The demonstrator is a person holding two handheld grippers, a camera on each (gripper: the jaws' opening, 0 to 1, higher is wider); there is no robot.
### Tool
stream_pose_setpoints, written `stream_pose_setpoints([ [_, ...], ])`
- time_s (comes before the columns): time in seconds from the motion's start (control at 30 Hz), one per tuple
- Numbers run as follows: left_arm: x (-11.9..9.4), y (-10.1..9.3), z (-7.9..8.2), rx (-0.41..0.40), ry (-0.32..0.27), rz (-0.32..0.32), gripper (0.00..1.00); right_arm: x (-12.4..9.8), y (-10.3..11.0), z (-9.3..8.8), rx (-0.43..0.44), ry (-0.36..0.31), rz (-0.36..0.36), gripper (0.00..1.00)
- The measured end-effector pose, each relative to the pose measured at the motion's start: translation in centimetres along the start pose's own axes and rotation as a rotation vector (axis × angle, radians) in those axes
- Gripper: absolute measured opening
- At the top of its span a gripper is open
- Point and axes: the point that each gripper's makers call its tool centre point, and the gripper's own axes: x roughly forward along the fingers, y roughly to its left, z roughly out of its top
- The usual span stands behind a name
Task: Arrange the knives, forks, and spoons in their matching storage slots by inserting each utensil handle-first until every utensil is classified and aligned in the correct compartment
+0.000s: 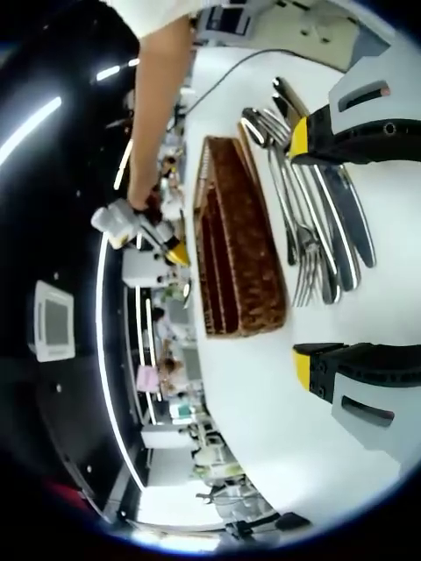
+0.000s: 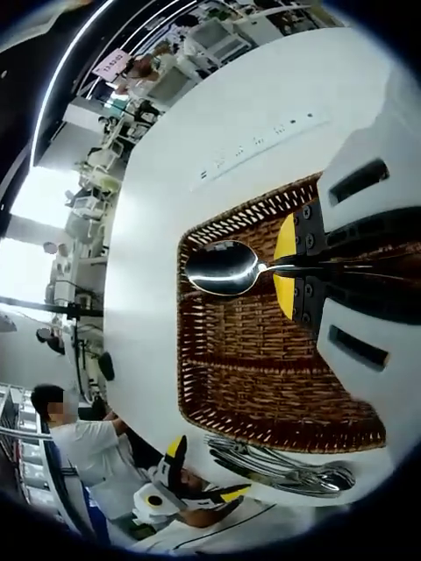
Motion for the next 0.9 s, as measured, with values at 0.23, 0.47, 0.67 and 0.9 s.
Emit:
stream_pose_setpoints([
  [0.23,0.1,0.1,0.1,-0.005,-0.005,0.0,0.84,1.1,-0.7,-0.5,-0.005,0.013,0.009,0.03],
  [0.47,0.1,0.2,0.3,-0.005,-0.009,0.003,0.84,2.3,-1.5,-0.8,-0.043,0.036,0.017,0.03],
  [0.67,0.0,0.2,0.4,-0.005,-0.01,0.006,0.84,2.9,-2.0,-0.9,-0.051,0.041,0.015,0.03],
  [0.9,-0.2,1.0,0.4,-0.016,-0.009,0.02,0.84,5.5,-2.8,-0.7,-0.066,0.034,0.028,0.03],
])
